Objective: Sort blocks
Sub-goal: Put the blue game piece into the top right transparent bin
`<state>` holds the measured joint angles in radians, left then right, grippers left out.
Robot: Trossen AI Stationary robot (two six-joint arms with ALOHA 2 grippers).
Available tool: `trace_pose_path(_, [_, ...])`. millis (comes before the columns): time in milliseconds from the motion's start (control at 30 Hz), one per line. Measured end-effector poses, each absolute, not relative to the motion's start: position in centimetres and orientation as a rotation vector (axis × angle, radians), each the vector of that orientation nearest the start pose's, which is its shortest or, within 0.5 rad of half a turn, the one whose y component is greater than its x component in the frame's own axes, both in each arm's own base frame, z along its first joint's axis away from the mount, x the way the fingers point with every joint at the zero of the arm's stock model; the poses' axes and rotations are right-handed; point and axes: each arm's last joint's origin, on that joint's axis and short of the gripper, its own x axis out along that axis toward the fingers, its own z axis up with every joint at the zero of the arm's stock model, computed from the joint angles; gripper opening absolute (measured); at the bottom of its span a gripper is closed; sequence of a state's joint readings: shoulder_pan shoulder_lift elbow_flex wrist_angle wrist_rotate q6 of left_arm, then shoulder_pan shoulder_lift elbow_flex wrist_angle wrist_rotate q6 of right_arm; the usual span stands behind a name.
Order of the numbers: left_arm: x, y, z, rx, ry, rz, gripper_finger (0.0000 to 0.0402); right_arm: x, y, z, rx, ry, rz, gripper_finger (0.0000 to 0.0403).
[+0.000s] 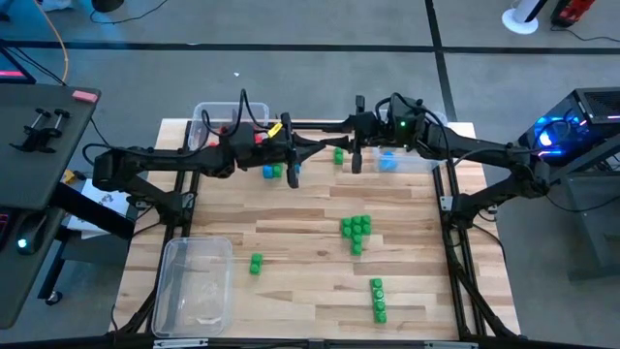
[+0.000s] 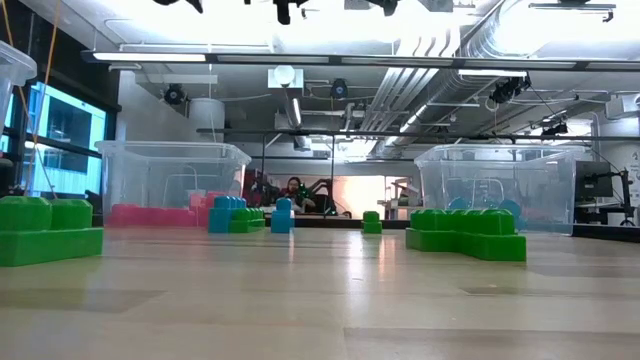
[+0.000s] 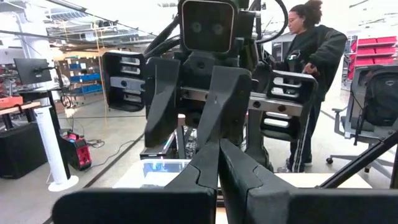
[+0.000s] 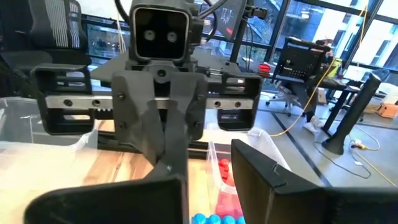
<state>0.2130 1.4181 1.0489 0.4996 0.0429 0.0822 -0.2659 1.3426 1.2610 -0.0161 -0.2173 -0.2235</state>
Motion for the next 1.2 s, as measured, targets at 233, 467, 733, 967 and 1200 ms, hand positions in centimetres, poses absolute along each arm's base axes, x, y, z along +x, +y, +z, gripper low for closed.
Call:
trace_pose_path(233, [31.7,7.7,34.4,0.101,-0.121,0.202,0.0,29.7,-7.0,39.1,-0.177,0.099,-0.033,0.0066])
trace_pose_path(467, [32.4,8.5,33.7,0.084,-0.128,0.215,0.0,29.7,-7.1,39.0,-0.169,0.113,-0.062,0.0066])
trace_pose_path(733, [30.8,6.5,35.9,0.037,-0.187,0.135,0.0,29.5,-7.6,39.2,-0.199,0.104,-0.128,0.0066])
trace_pose_path(967, [29.8,5.8,36.8,0.031,-0.187,0.098,0.0,29.4,-8.1,39.2,-0.2,0.109,-0.18,0.0066])
trace_pose_path(1200, [28.5,6.5,37.1,0.056,-0.124,0.136,0.0,29.4,-8.1,39.4,-0.202,0.088,-0.172,0.0066])
